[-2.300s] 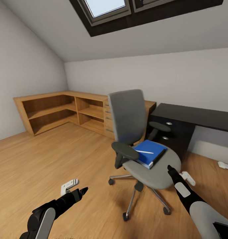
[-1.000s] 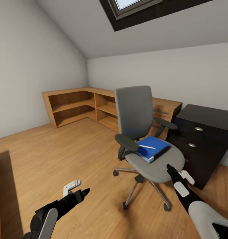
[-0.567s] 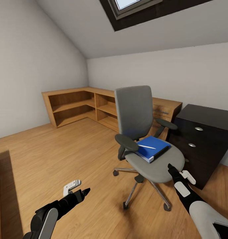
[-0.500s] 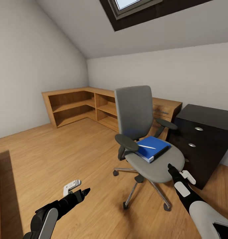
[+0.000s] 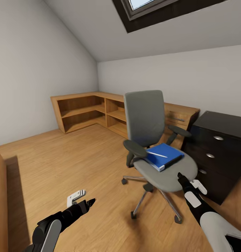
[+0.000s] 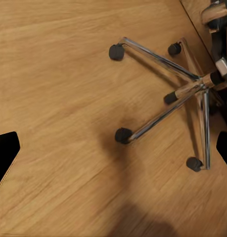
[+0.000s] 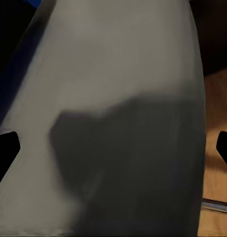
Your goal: In the bedroom, organize the workspace by keeping the computer under the desk, ensuring the monitor is on the desk, placing the keyboard on the desk next to the monitor, placing the mouse on the desk next to the keyboard, moving the folder from the swivel chair onto the desk next to the mouse, stacking the notebook on top of the folder with the pen on top of the notebook, and positioning the swivel chair next to the desk.
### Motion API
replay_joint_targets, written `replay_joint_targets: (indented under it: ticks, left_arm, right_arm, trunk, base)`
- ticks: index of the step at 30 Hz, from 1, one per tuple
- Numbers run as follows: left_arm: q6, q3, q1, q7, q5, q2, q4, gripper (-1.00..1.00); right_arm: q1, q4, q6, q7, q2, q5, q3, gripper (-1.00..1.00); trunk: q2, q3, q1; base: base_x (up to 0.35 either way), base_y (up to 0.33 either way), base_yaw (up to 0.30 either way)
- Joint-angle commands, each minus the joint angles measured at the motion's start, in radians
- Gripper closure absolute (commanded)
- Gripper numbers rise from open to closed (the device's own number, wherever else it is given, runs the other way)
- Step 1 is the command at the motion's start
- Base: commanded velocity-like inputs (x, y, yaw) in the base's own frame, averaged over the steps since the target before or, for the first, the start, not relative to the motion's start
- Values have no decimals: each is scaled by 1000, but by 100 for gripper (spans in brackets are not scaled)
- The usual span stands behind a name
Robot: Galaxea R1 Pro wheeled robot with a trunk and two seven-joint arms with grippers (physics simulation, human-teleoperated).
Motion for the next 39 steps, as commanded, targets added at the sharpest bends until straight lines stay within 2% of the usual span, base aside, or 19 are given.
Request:
replay_joint_targets:
  ticks: [1,11,21,39]
  left_arm:
    - [5,1,-1,9,10,-1,0,-100]
    - [5,1,-1,9,10,-1,0,-100]
    - [6,-5,-1,9,10,-1,0,-100]
    - [6,-5,-1,9,9,-1,0,-100]
  right_arm:
    - [0,0,-3,3,0,-12,8,-100]
    - [0,0,-7,3,0,-12,8,-100]
    - [0,2,-33,4,4,-8,10,-100]
    - [0,2,-55,3,3,-12,9,-100]
  trunk:
    - [0,-1,0]
    - [0,-1,0]
    - [0,-1,0]
    - [0,-1,0]
  base:
    - [0,0,274]
    - [1,0,246]
    - [20,-148,16]
    - [0,-8,0]
